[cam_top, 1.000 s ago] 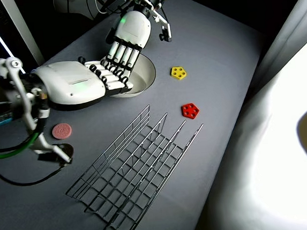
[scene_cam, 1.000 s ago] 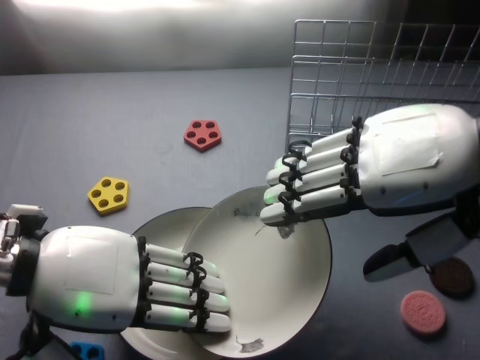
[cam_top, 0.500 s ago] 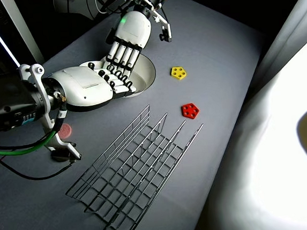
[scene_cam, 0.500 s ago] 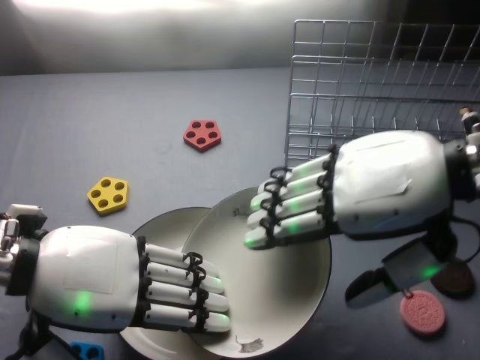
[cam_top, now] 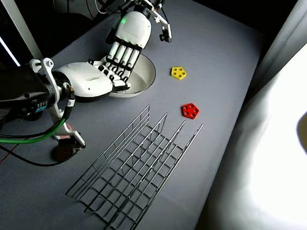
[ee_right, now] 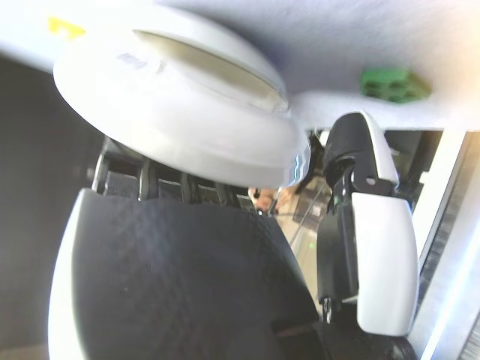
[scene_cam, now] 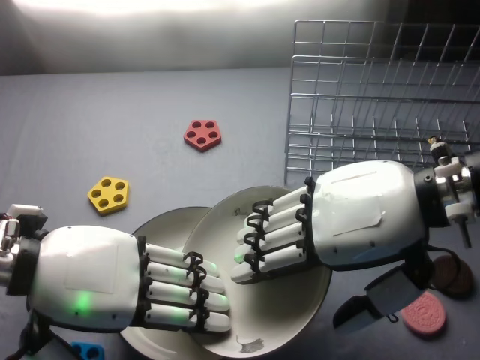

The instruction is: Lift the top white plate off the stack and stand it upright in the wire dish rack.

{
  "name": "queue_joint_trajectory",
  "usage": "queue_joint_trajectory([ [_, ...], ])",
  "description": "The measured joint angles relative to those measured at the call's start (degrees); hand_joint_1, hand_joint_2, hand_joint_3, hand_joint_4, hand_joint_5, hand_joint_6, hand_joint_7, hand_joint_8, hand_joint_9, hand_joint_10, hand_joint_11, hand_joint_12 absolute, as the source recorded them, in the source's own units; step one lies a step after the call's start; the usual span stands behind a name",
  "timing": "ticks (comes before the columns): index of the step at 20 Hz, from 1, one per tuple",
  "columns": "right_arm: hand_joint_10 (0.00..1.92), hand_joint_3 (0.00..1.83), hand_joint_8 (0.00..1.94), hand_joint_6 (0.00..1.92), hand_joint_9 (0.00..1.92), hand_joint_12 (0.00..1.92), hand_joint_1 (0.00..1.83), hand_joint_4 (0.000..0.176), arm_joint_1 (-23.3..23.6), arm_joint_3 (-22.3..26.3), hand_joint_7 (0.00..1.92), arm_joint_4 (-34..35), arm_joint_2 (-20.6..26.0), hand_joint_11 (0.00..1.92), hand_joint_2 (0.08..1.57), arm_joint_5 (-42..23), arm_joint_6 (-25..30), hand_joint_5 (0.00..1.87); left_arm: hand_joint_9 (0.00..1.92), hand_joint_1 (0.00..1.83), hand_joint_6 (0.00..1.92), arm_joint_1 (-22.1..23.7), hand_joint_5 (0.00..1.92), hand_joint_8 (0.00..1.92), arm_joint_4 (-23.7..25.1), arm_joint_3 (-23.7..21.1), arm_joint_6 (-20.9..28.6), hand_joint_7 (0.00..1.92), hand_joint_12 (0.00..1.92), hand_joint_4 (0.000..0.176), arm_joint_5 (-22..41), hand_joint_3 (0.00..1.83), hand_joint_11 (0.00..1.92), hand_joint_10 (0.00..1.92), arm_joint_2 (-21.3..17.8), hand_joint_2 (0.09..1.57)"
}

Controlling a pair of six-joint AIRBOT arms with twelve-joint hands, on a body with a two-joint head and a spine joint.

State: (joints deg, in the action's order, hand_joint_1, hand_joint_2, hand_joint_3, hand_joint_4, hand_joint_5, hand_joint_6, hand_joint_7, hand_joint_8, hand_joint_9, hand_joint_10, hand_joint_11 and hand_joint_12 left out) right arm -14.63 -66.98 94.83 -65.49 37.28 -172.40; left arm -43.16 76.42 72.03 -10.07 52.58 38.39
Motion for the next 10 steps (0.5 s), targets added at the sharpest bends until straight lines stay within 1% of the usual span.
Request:
queue_joint_trajectory([
  [1,0.01,0.0,0.01,0.01,0.14,0.04,0.64,0.0,-0.3,-0.2,0.11,0.4,0.0,0.23,1.11,0.1,0.0,0.13,0.02,0.29,0.0,0.0,0.0,0.01,-0.1,0.0,0.0,0.02,0.08,0.0,0.0,0.0,0.05,0.01,0.0,1.03],
  [3,0.01,0.0,0.01,0.01,0.22,0.05,0.78,0.0,-0.3,-0.4,0.2,0.0,0.0,0.3,1.07,0.1,0.0,0.23,0.02,0.31,0.0,0.0,0.0,0.0,-0.2,0.0,0.0,0.02,0.08,0.0,0.1,0.0,0.04,0.0,0.0,1.03],
  [5,0.01,0.0,0.01,0.0,0.28,0.06,0.83,0.0,-0.3,-0.4,0.26,0.3,0.0,0.36,1.09,0.1,0.0,0.27,0.03,0.3,0.0,0.0,0.01,0.0,-0.2,0.1,0.0,0.03,0.09,0.0,0.1,0.0,0.06,0.01,0.0,1.03],
  [6,0.01,0.0,0.01,0.01,0.36,0.08,0.89,0.0,-0.3,-0.4,0.34,0.5,0.0,0.45,1.08,0.1,0.0,0.33,0.03,0.33,0.0,0.0,0.01,0.0,-0.2,0.1,0.0,0.03,0.1,0.0,0.0,0.0,0.06,0.01,0.1,1.03],
  [7,0.02,0.0,0.01,0.02,0.54,0.12,1.03,0.0,-0.3,-0.3,0.5,0.5,0.0,0.64,1.08,0.1,0.0,0.51,0.02,0.33,0.0,0.0,0.0,0.0,-0.2,0.1,0.0,0.02,0.09,0.0,0.1,0.0,0.04,0.0,0.1,1.04],
  [8,0.02,0.0,0.01,0.01,0.67,0.14,1.13,0.0,-0.3,-0.2,0.59,0.9,0.0,0.76,1.09,0.2,0.0,0.6,0.01,0.34,0.0,0.0,0.0,0.0,-0.2,0.1,0.0,0.01,0.09,0.0,0.1,0.0,0.04,0.0,0.1,1.04],
  [9,0.01,0.0,0.03,0.83,0.89,0.13,1.16,0.0,-0.3,-0.1,0.81,1.2,0.0,0.95,1.13,0.4,-0.1,0.86,0.01,0.36,0.0,0.0,0.0,0.0,-0.3,0.1,0.0,0.01,0.09,0.0,0.1,0.0,0.04,0.0,0.1,1.03],
  [10,0.7,0.01,0.42,1.0,0.97,1.15,1.42,0.0,-0.3,0.2,1.03,1.5,0.0,0.95,1.08,0.5,-0.5,0.93,0.02,0.35,0.0,0.0,0.01,0.01,-0.4,0.1,0.0,0.02,0.09,0.0,0.1,0.0,0.06,0.01,0.1,1.03],
])
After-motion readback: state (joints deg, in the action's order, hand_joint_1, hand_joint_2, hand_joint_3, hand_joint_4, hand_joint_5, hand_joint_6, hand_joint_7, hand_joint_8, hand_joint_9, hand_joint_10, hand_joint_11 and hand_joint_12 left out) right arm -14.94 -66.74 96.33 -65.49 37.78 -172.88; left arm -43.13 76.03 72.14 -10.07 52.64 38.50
